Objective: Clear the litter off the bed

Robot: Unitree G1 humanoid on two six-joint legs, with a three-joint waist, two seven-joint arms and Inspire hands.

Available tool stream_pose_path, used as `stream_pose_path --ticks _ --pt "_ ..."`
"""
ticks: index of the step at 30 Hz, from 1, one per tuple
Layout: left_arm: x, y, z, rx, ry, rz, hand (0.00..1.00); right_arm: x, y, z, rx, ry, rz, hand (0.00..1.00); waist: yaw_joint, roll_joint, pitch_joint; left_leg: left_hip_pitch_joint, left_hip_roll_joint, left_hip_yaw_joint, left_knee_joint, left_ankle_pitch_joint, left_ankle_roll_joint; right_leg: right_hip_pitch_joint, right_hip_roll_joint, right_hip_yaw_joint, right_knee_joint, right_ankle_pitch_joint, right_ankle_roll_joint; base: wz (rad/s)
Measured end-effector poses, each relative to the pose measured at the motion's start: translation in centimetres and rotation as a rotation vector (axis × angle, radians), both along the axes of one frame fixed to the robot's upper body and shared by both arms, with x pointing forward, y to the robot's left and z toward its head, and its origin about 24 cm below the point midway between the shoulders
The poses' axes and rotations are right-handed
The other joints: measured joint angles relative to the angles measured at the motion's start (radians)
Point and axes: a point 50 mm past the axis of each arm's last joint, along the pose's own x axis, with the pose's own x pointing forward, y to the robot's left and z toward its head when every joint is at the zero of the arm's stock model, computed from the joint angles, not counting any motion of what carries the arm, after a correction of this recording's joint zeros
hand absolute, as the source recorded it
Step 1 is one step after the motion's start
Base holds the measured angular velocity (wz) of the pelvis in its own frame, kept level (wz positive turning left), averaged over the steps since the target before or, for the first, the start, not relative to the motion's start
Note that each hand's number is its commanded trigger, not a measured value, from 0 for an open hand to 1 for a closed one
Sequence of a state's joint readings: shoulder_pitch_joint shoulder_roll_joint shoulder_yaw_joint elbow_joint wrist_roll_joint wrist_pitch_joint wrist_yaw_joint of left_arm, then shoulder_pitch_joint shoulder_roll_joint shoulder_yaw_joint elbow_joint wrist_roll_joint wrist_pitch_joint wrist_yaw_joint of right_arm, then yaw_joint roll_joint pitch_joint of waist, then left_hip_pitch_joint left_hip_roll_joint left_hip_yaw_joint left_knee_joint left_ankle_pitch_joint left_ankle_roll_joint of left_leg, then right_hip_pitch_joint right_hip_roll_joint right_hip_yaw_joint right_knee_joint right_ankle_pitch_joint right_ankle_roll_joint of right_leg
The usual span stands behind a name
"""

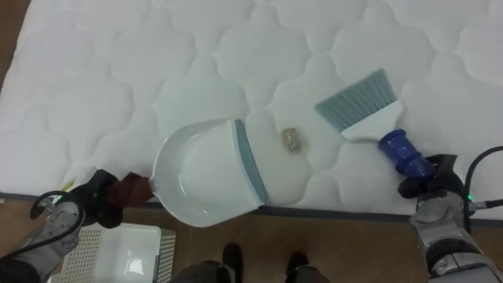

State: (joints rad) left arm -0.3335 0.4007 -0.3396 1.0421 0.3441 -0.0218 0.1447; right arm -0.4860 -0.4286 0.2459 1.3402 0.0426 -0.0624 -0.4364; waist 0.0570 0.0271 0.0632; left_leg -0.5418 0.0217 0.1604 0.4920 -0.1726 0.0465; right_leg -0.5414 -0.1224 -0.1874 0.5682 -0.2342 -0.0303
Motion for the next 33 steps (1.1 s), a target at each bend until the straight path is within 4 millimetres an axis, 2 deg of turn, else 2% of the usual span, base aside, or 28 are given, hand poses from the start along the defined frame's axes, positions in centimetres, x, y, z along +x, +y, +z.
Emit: stream_pose_path --ticks 10,16,20,22,27,33 --pt "0.2 0.6 0.4 0.024 -0.004 0.003 1.00 0.0 -0.6 0.4 -0.127 0.060 0.068 1.00 -0.004 -0.008 -0.0024 -0.032 0.003 -0.001 0.019 -0.002 0.003 -0.026 0.001 -0.004 0.009 0.000 -0.001 0.00" --pt "0.8 0.5 0.9 0.043 -0.013 -0.002 1.00 -0.1 -2.7 2.0 -0.391 0.208 0.200 1.00 0.015 -0.007 -0.0027 -0.044 0.006 -0.003 0.042 -0.010 0.006 -0.035 0.000 -0.009 0.027 0.000 -0.001 0.00" --pt "2.2 0.1 1.8 0.081 -0.036 -0.045 1.00 -0.3 -3.9 2.8 -0.575 0.345 0.322 1.00 0.029 -0.012 -0.0018 -0.047 0.001 -0.004 0.042 -0.010 0.007 -0.042 -0.010 -0.011 0.039 -0.001 -0.003 0.01" --pt "2.3 0.2 2.1 0.099 -0.038 -0.054 1.00 0.2 -3.7 3.1 -0.642 0.377 0.372 1.00 0.030 -0.017 0.0001 -0.047 0.002 -0.004 0.043 -0.010 0.007 -0.042 -0.010 -0.011 0.039 -0.001 -0.003 -0.02" --pt "2.9 0.9 3.0 0.149 -0.055 -0.081 1.00 1.3 -3.8 4.4 -0.799 0.443 0.496 1.00 0.033 -0.045 0.0060 -0.043 0.004 -0.002 0.040 -0.010 0.007 -0.038 -0.004 -0.008 0.031 0.000 -0.004 -0.01" --pt "3.7 0.7 4.1 0.192 -0.091 -0.129 1.00 2.9 -3.6 6.1 -0.968 0.501 0.586 1.00 0.046 -0.058 0.0058 -0.041 0.010 -0.001 0.031 -0.010 0.007 -0.033 0.003 -0.008 0.011 0.007 -0.003 -0.02"
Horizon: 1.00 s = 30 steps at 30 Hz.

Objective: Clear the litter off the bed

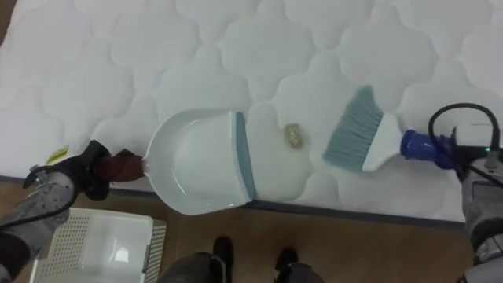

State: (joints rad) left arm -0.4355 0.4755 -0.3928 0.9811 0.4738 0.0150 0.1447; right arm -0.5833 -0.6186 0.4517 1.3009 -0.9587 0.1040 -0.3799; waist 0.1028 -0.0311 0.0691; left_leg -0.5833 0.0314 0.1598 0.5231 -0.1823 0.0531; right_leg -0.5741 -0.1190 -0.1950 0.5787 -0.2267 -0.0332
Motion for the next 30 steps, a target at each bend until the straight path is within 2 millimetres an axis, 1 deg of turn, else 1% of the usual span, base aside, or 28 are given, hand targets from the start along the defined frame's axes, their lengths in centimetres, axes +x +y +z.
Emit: stream_pose_path --ticks 4,6,8,10,12,14,15,17,18,20,22,25,27,30 --pt "0.1 0.3 0.2 0.006 0.002 -0.003 1.00 0.5 0.1 0.6 -0.043 0.020 0.034 1.00 0.003 -0.015 -0.0004 0.000 0.000 0.001 -0.007 0.000 -0.001 0.001 0.002 -0.001 -0.010 0.000 0.000 0.00" --pt "0.1 0.6 0.5 0.010 0.005 -0.008 1.00 0.9 0.3 1.0 -0.082 0.032 0.067 1.00 0.003 -0.028 -0.0013 0.000 0.000 0.000 -0.008 0.000 -0.001 0.001 0.002 -0.001 -0.012 0.001 0.000 0.00" --pt "0.3 0.7 0.8 0.014 -0.003 -0.013 1.00 1.2 0.5 1.3 -0.106 0.032 0.096 1.00 0.002 -0.038 -0.0002 0.000 0.001 0.000 -0.008 0.000 -0.001 0.001 0.002 -0.001 -0.013 0.001 0.000 0.00" --pt "0.3 0.7 0.8 0.016 -0.005 -0.013 1.00 1.5 0.8 1.7 -0.134 0.028 0.130 1.00 0.002 -0.041 -0.0004 0.000 0.005 0.000 -0.008 0.000 -0.001 0.007 0.008 -0.001 -0.024 0.006 0.001 -0.03" --pt "0.3 1.0 1.0 0.024 -0.008 -0.011 1.00 2.0 1.3 2.1 -0.167 0.020 0.174 1.00 0.004 -0.049 0.0025 0.001 0.014 0.002 -0.007 0.000 -0.001 0.013 0.017 0.000 -0.037 0.016 -0.001 -0.08" --pt "0.4 1.1 1.3 0.030 -0.017 -0.014 1.00 2.3 1.7 2.3 -0.201 0.009 0.208 1.00 0.004 -0.057 0.0051 0.001 0.014 0.002 -0.006 0.000 -0.001 0.013 0.018 0.000 -0.038 0.017 -0.002 -0.02" --pt "0.4 1.1 1.3 0.043 -0.021 -0.023 1.00 2.5 2.0 2.4 -0.214 0.002 0.225 1.00 0.004 -0.060 0.0039 0.001 0.015 0.002 -0.006 0.000 -0.001 0.013 0.020 0.001 -0.041 0.017 -0.002 0.00" --pt "0.5 1.0 1.5 0.057 -0.027 -0.033 1.00 2.7 2.4 2.7 -0.227 -0.016 0.251 1.00 0.006 -0.062 0.0040 0.003 0.018 0.004 -0.006 0.000 -0.001 0.017 0.024 0.003 -0.046 0.022 -0.001 -0.05" --pt "0.5 1.0 1.5 0.066 -0.031 -0.036 1.00 2.8 2.5 2.7 -0.239 -0.020 0.267 1.00 0.008 -0.062 0.0041 0.007 0.021 0.006 -0.006 0.000 -0.002 0.023 0.032 0.003 -0.051 0.028 -0.001 -0.10" --pt "0.4 1.1 1.4 0.072 -0.032 -0.034 1.00 3.0 2.8 2.8 -0.245 -0.031 0.287 1.00 0.010 -0.062 0.0041 0.015 0.028 0.009 -0.008 -0.001 -0.003 0.035 0.035 0.002 -0.062 0.036 -0.004 -0.10" --pt "0.4 1.1 1.4 0.077 -0.033 -0.036 1.00 3.2 3.3 3.1 -0.252 -0.050 0.313 1.00 0.008 -0.062 0.0041 0.019 0.028 0.009 -0.008 -0.002 -0.005 0.038 0.035 0.000 -0.061 0.037 -0.004 -0.02" --pt "0.3 1.1 1.3 0.068 -0.031 -0.029 1.00 3.7 4.2 3.6 -0.246 -0.093 0.355 1.00 0.001 -0.062 0.0040 0.022 0.027 0.008 -0.010 -0.002 -0.005 0.039 0.035 0.002 -0.064 0.037 -0.004 0.00" --pt "-0.1 1.3 1.0 0.067 -0.022 -0.023 1.00 4.1 5.5 4.0 -0.229 -0.152 0.408 1.00 -0.011 -0.061 0.0037 0.025 0.028 0.008 -0.014 -0.002 -0.005 0.045 0.036 -0.002 -0.072 0.037 -0.004 0.00" --pt "-0.1 1.2 0.8 0.062 -0.018 -0.023 1.00 4.5 6.7 4.3 -0.214 -0.196 0.452 1.00 -0.014 -0.060 0.0032 0.030 0.026 0.006 -0.023 -0.002 -0.005 0.052 0.035 -0.006 -0.079 0.037 -0.004 0.02"
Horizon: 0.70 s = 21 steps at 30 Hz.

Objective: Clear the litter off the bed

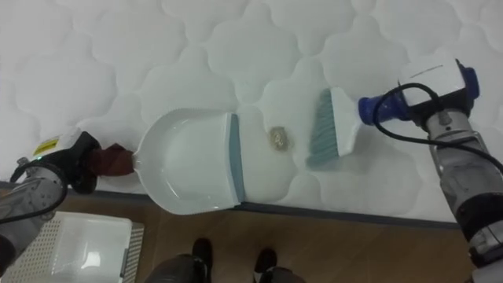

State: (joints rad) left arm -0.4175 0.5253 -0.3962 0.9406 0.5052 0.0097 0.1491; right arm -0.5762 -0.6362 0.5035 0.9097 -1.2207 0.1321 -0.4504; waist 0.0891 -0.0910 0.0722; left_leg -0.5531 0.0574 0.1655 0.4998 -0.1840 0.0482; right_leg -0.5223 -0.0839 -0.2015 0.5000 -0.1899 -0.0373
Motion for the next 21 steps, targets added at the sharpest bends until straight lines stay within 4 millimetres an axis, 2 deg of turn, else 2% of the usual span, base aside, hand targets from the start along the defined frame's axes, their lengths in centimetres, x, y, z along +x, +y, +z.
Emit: stream_pose_path --ticks 9,13,17,21 --pt "-0.5 -0.1 -0.6 0.001 0.023 -0.003 1.00 -0.4 4.3 -1.4 0.012 -0.004 0.166 1.00 0.005 0.008 -0.0038 0.017 0.000 -0.002 -0.009 -0.001 -0.002 0.019 0.002 -0.006 -0.006 0.000 0.001 0.01" --pt "-0.8 -0.2 -1.0 -0.003 0.037 0.002 1.00 -0.5 4.5 -1.6 -0.001 0.002 0.179 1.00 0.006 0.016 -0.0084 0.021 -0.001 -0.001 -0.010 -0.001 -0.002 0.019 0.000 -0.014 0.000 0.000 0.001 0.00" --pt "-1.2 -0.8 -1.7 -0.017 0.055 0.009 1.00 -1.2 4.8 -2.7 0.018 0.030 0.177 1.00 0.003 0.034 -0.0178 0.024 -0.001 -0.003 -0.017 0.000 -0.003 0.023 0.000 -0.022 -0.001 0.000 0.001 0.00" --pt "-1.4 -0.8 -1.9 -0.018 0.063 0.014 1.00 -2.1 5.2 -4.3 0.047 0.071 0.174 1.00 0.003 0.042 -0.0186 0.026 0.000 -0.002 -0.018 0.001 -0.005 0.024 0.003 -0.021 -0.002 0.001 0.000 0.00"
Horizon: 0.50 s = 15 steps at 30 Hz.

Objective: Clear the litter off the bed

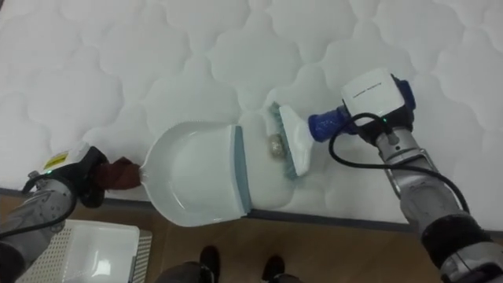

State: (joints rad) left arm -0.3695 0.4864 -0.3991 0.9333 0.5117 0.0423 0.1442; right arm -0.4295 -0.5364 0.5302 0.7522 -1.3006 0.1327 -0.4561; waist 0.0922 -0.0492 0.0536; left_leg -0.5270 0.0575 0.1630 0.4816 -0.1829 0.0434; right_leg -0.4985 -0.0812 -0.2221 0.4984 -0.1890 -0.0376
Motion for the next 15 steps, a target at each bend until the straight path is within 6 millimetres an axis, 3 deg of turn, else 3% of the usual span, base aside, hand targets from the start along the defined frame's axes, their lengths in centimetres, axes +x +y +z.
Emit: stream_pose_path --ticks 4,15 --pt "-0.3 -0.1 -0.2 -0.007 0.005 -0.002 1.00 -0.6 0.7 -1.1 0.045 0.029 -0.004 1.00 0.000 0.009 0.0008 0.001 0.000 0.000 0.003 0.000 0.000 0.000 -0.004 0.001 0.000 0.000 0.000 0.00" --pt "-0.3 -0.4 -0.4 -0.017 0.006 -0.015 1.00 -0.6 2.4 -1.8 0.158 0.079 -0.005 1.00 -0.002 0.024 -0.0003 -0.005 0.000 -0.002 0.001 0.000 0.000 0.000 -0.003 -0.003 -0.007 0.000 0.000 0.00"
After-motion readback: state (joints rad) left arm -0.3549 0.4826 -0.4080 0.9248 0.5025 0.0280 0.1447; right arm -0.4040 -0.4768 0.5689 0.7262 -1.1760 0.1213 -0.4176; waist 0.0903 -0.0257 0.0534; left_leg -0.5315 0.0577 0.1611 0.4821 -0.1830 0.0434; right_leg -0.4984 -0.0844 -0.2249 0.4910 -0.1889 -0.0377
